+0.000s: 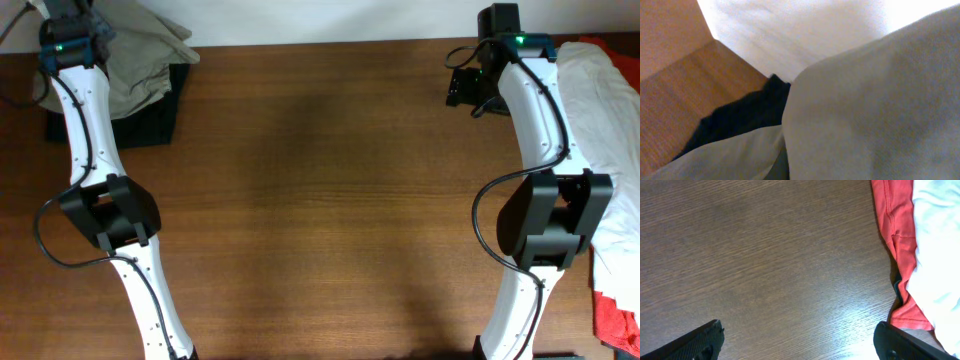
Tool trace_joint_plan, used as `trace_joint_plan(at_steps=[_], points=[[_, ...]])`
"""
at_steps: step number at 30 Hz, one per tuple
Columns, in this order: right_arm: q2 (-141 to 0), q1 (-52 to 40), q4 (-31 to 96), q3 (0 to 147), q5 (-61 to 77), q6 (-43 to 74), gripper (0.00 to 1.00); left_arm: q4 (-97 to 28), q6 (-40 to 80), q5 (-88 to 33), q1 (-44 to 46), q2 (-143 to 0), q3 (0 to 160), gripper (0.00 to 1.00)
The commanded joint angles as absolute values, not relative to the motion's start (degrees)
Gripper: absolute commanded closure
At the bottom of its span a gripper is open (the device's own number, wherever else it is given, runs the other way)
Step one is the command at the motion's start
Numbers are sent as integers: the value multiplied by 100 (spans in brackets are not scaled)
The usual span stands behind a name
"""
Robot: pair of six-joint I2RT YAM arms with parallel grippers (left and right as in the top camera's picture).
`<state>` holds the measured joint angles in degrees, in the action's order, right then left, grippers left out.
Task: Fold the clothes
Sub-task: 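Lower the trousers onto the black garment and adjust with the left gripper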
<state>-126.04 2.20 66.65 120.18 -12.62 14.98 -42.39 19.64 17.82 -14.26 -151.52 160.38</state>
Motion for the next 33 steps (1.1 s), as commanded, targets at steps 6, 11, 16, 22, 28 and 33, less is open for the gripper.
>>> trace_joint_plan(at_steps=[6, 11, 16, 22, 28, 33], points=[[-12394, 196, 6665, 12108, -1358, 1509, 1, -4123, 1946, 2641, -1857, -15375, 16053, 75], [-12394, 196, 6665, 12108, -1358, 1509, 1, -4508, 1946, 2635, -2104, -15397, 16042, 61], [-12394, 196, 6665, 12108, -1358, 1507, 1, -4595, 1946, 2281, -2080, -15209, 16044, 29], [-12394, 196, 6665, 12108, -1358, 1509, 1, -4851, 1949, 2071, -1820, -14577, 16044, 21], [-12394, 196, 6665, 12108, -1358, 1509, 1, -6781, 1990, 1485, -1441, -14374, 16031, 27], [-12394, 196, 6665, 12108, -1358, 1509, 1, -7747, 2628, 1297, -1380, -14411, 15762, 1]])
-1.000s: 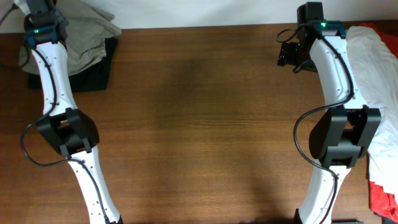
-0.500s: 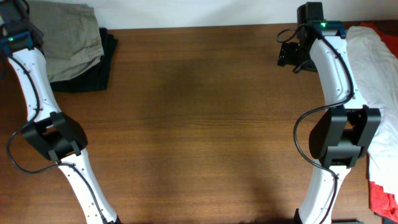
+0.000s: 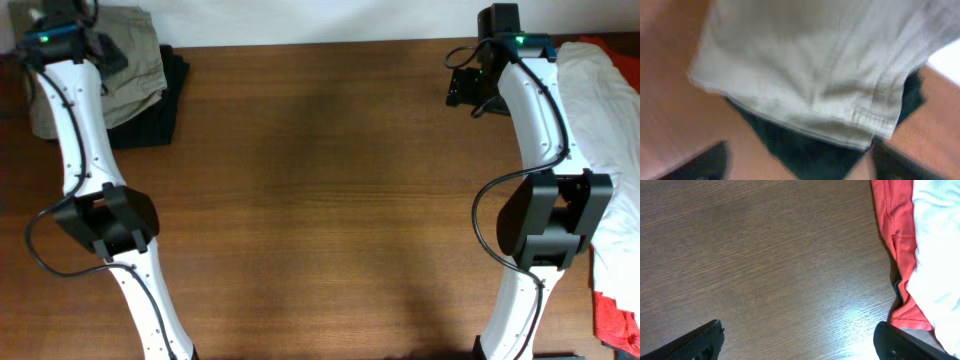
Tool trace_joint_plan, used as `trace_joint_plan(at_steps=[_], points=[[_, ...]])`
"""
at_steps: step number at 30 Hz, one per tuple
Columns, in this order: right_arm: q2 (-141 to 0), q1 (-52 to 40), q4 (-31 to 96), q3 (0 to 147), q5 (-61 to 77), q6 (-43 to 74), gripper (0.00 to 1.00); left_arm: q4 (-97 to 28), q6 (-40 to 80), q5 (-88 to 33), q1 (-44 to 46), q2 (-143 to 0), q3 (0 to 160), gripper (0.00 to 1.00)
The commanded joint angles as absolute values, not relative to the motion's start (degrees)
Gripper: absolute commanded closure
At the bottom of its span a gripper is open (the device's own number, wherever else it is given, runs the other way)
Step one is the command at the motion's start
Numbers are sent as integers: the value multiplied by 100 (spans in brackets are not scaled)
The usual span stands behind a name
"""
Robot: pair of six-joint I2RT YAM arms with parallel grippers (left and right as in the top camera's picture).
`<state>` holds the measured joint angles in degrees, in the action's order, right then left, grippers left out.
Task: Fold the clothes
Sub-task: 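Lower the trousers onto the black garment and adjust with the left gripper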
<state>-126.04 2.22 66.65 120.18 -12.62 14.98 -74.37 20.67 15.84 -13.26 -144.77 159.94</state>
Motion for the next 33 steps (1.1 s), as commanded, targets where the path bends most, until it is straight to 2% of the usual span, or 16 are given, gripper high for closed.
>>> trace_joint_plan(at_steps=[1, 3, 8, 13, 22, 29, 33], points=[[-12394, 196, 6665, 12108, -1358, 1509, 1, -7795, 2696, 1070, -1393, -14411, 15670, 1], [-12394, 196, 6665, 12108, -1358, 1509, 1, -7793, 2696, 451, -1404, -14411, 15397, 1], [-12394, 196, 6665, 12108, -1358, 1509, 1, -7387, 2735, 27, -1404, -14420, 14728, 1], [-12394, 196, 6665, 12108, -1358, 1509, 1, -6884, 3723, -766, -1441, -14424, 13847, 1], [-12394, 196, 6665, 12108, -1358, 1509, 1, -5610, 3837, -775, -1441, -14431, 13406, 1], [-12394, 196, 6665, 12108, -1358, 1509, 1, -5343, 3870, -775, -1441, -14442, 13406, 1], [-12394, 196, 6665, 12108, -1358, 1507, 1, -5308, 4471, -775, -1441, -14453, 13264, 2]])
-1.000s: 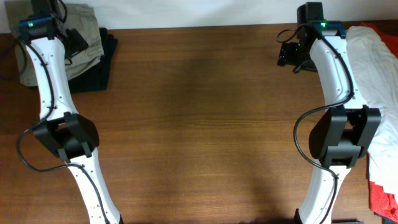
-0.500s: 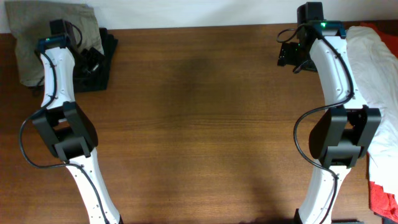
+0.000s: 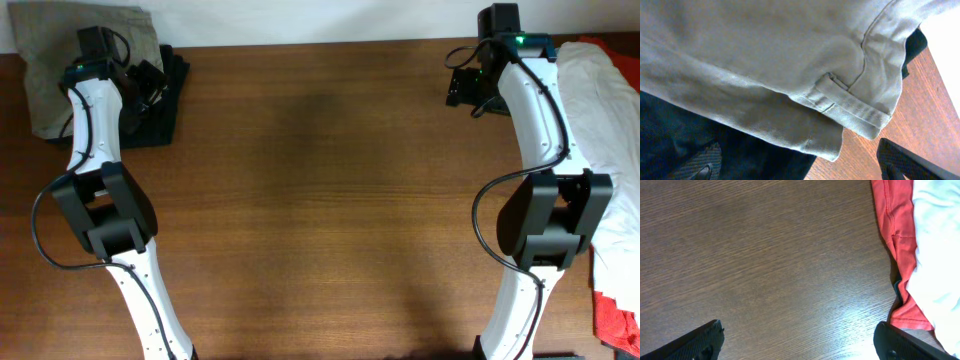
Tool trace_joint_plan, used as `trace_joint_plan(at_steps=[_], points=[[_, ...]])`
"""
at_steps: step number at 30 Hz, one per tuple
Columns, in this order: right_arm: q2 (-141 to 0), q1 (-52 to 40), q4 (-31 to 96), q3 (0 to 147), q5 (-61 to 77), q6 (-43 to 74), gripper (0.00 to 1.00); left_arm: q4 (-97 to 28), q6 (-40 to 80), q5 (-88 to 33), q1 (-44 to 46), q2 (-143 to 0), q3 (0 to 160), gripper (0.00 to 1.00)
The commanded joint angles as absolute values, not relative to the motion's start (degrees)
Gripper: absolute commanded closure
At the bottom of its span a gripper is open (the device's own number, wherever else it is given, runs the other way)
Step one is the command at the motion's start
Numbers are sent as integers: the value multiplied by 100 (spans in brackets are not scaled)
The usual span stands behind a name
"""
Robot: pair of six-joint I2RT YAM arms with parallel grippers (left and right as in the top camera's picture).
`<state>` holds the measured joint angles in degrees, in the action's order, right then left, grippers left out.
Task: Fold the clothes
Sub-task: 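Lower the trousers onto the black garment and adjust with the left gripper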
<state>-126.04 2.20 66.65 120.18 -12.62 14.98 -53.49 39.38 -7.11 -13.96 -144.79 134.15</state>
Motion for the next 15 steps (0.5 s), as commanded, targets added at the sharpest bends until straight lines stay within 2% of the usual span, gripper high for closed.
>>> trace_joint_plan(at_steps=[1, 8, 10, 13, 15], points=[[-12394, 196, 6665, 12108, -1358, 1509, 1, -5107, 4565, -781, -1441, -14453, 13126, 2], [-12394, 196, 6665, 12108, -1358, 1509, 1, -4377, 4628, -773, -1441, -14468, 12892, 6], [-12394, 196, 6663, 12108, -1358, 1509, 1, -4206, 4630, -770, -1441, -14470, 12890, 17], [-12394, 196, 6665, 12108, -1358, 1509, 1, -4108, 4628, -742, -1441, -14475, 12866, 18], [-12394, 196, 6663, 12108, -1358, 1509, 1, -4108, 4628, -666, -1441, -14477, 12864, 22]])
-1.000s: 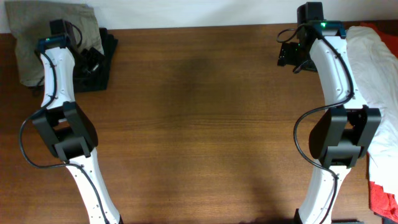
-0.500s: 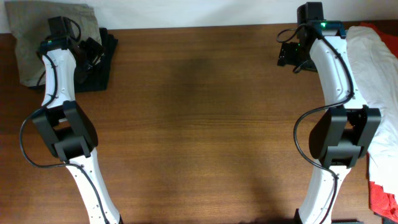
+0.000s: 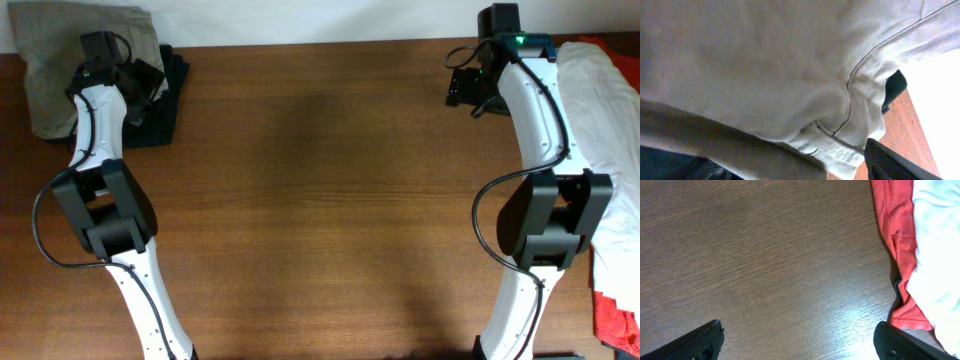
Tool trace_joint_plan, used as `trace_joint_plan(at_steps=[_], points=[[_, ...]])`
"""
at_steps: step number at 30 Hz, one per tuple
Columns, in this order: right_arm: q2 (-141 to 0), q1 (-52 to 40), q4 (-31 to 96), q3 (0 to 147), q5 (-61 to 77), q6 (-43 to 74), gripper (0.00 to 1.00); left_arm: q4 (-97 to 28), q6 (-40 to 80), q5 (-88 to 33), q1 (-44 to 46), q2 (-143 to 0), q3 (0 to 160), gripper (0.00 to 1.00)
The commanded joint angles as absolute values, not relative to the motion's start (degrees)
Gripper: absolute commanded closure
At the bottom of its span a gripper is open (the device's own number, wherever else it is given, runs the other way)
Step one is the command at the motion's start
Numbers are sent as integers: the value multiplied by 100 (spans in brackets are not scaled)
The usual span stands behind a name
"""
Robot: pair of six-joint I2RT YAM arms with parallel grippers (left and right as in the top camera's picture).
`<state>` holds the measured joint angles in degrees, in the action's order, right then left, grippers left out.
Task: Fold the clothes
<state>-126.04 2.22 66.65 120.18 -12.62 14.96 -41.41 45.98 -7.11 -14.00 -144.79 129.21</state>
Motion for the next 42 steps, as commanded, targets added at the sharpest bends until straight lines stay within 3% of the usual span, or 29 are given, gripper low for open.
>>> trace_joint_plan(at_steps=[1, 3, 8, 17, 42], points=[[-12394, 196, 6665, 12108, -1358, 1509, 1, -4108, 4628, -644, -1441, -14479, 12855, 23], [-12394, 196, 6665, 12108, -1358, 1509, 1, -4104, 4628, -637, -1441, -14492, 12851, 31], [-12394, 196, 6665, 12108, -1358, 1509, 1, -4069, 4626, -615, -1441, -14562, 12851, 34], [-12394, 196, 6665, 12108, -1358, 1509, 1, -4099, 4552, -628, -1441, -14689, 12956, 98], [-12394, 196, 6665, 12108, -1358, 1509, 1, -6477, 4080, -829, -1417, -13382, 13439, 99]])
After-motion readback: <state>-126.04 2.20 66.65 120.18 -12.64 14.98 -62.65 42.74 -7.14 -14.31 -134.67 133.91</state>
